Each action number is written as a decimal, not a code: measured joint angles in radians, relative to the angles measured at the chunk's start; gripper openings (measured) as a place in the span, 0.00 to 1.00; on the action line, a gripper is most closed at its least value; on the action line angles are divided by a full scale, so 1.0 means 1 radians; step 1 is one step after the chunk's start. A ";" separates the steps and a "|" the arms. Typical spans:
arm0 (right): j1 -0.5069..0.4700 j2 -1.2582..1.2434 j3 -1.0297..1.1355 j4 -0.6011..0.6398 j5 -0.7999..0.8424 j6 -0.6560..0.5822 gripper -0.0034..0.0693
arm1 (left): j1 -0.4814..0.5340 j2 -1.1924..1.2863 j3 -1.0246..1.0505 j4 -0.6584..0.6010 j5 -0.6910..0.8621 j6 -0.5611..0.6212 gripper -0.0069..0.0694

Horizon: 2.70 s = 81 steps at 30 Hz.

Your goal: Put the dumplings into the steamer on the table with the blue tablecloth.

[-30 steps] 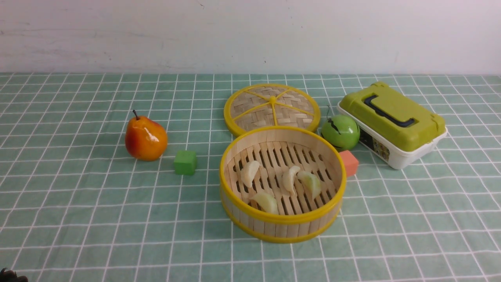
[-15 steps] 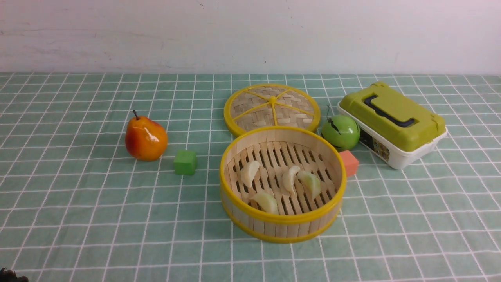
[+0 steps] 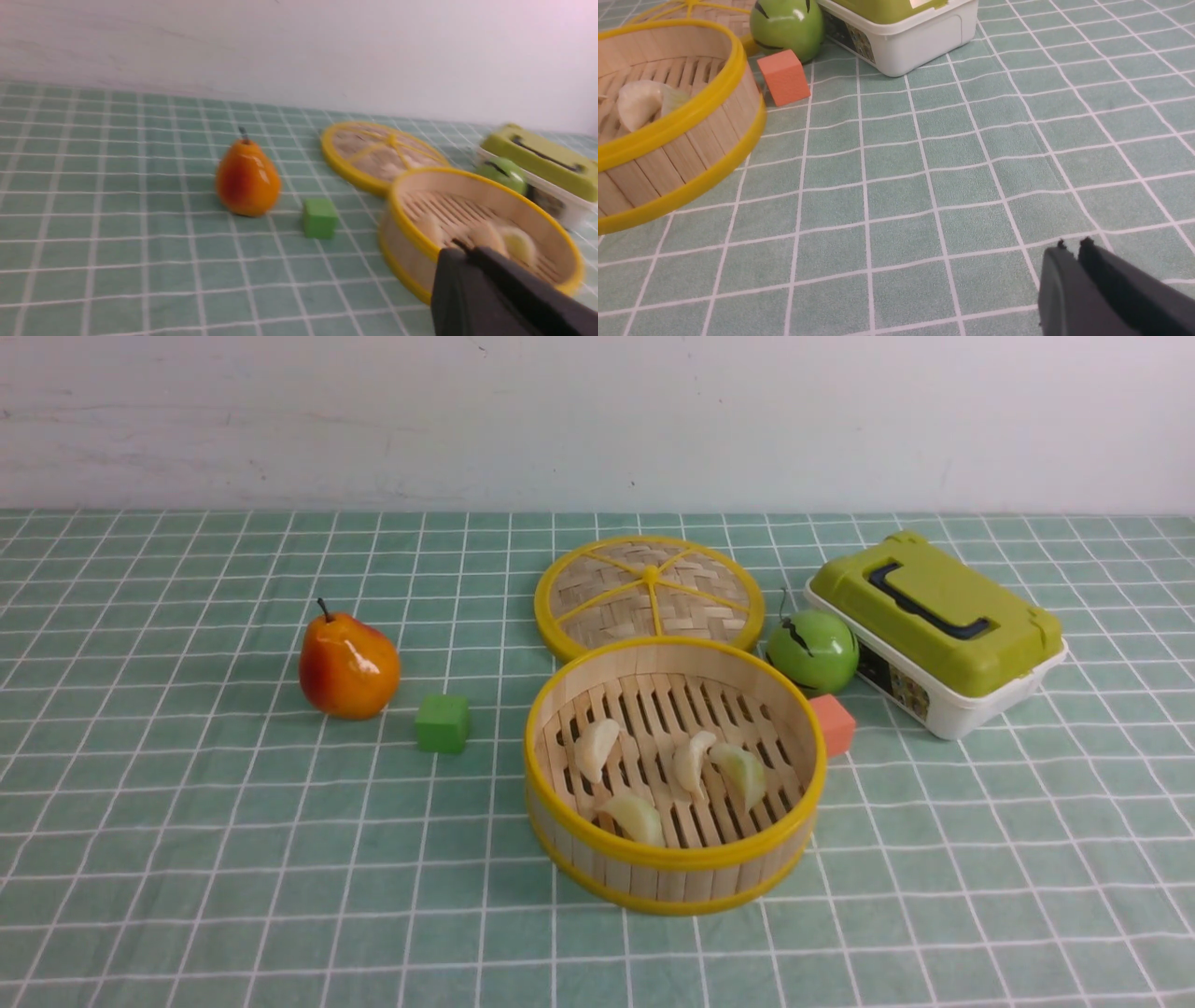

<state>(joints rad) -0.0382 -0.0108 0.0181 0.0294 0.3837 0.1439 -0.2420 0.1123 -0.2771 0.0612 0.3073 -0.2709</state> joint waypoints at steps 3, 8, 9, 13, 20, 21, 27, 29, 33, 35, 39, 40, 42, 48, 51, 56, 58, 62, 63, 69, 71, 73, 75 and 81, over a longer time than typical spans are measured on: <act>0.000 0.000 0.000 0.000 0.000 0.000 0.11 | 0.124 -0.047 0.105 -0.013 -0.083 0.009 0.07; 0.000 0.000 0.000 0.000 0.000 0.000 0.12 | 0.299 -0.114 0.238 -0.069 -0.122 0.011 0.07; 0.000 0.000 0.000 0.000 0.000 0.000 0.13 | 0.326 -0.120 0.263 -0.071 -0.122 0.011 0.07; 0.000 0.000 0.000 0.000 0.000 0.000 0.13 | 0.352 -0.122 0.302 -0.069 -0.101 0.011 0.07; 0.000 0.000 0.000 0.000 0.000 0.000 0.15 | 0.356 -0.122 0.307 -0.052 -0.016 0.033 0.07; 0.000 0.000 0.000 0.000 0.000 0.000 0.15 | 0.356 -0.122 0.307 -0.052 -0.006 0.045 0.07; 0.000 0.000 0.000 0.000 0.001 0.000 0.16 | 0.351 -0.122 0.308 -0.053 0.047 0.087 0.07; 0.000 0.000 0.000 0.000 0.001 0.000 0.16 | 0.335 -0.122 0.308 -0.053 0.050 0.089 0.07; 0.000 0.000 0.000 0.000 0.001 0.000 0.16 | 0.296 -0.122 0.308 -0.053 0.052 0.090 0.07; 0.000 0.000 0.000 0.000 0.001 0.000 0.17 | 0.289 -0.122 0.308 -0.053 0.052 0.090 0.07; 0.000 0.000 0.000 0.000 0.001 0.000 0.17 | 0.287 -0.122 0.308 -0.053 0.052 0.089 0.07; 0.000 0.000 0.000 0.000 0.001 0.000 0.18 | 0.287 -0.122 0.308 -0.053 0.052 0.089 0.07; 0.000 0.000 0.000 0.000 0.001 0.000 0.18 | 0.287 -0.122 0.308 -0.053 0.052 0.089 0.07; 0.000 0.000 0.000 0.000 0.001 0.000 0.18 | 0.287 -0.122 0.308 -0.055 0.052 0.089 0.07; 0.000 0.000 0.000 0.000 0.001 0.000 0.18 | 0.287 -0.122 0.308 -0.055 0.052 0.089 0.07; 0.000 0.000 0.000 0.000 0.001 0.000 0.18 | 0.287 -0.122 0.308 -0.061 0.052 0.089 0.07; 0.000 0.000 0.000 0.000 0.001 0.000 0.19 | 0.287 -0.122 0.308 -0.061 0.052 0.089 0.07; 0.000 0.000 0.000 0.000 0.001 0.000 0.19 | 0.287 -0.122 0.308 -0.061 0.052 0.089 0.07; 0.000 0.000 0.000 0.000 0.001 0.000 0.19 | 0.287 -0.122 0.308 -0.061 0.052 0.088 0.07; 0.000 0.000 0.000 0.000 0.001 0.000 0.20 | 0.287 -0.122 0.308 -0.061 0.052 0.088 0.07; 0.000 0.000 0.000 0.000 0.001 0.000 0.21 | 0.287 -0.122 0.308 -0.061 0.052 0.088 0.07; 0.000 0.000 0.000 0.000 0.001 0.000 0.21 | 0.287 -0.122 0.308 -0.061 0.052 0.088 0.07; 0.000 0.000 0.000 0.000 0.001 0.000 0.22 | 0.287 -0.122 0.308 -0.061 0.052 0.088 0.07; 0.000 0.000 0.000 0.000 0.001 0.000 0.23 | 0.287 -0.122 0.308 -0.061 0.052 0.088 0.08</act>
<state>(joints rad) -0.0382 -0.0108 0.0181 0.0290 0.3848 0.1439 0.0454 -0.0097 0.0312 0.0000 0.3590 -0.1826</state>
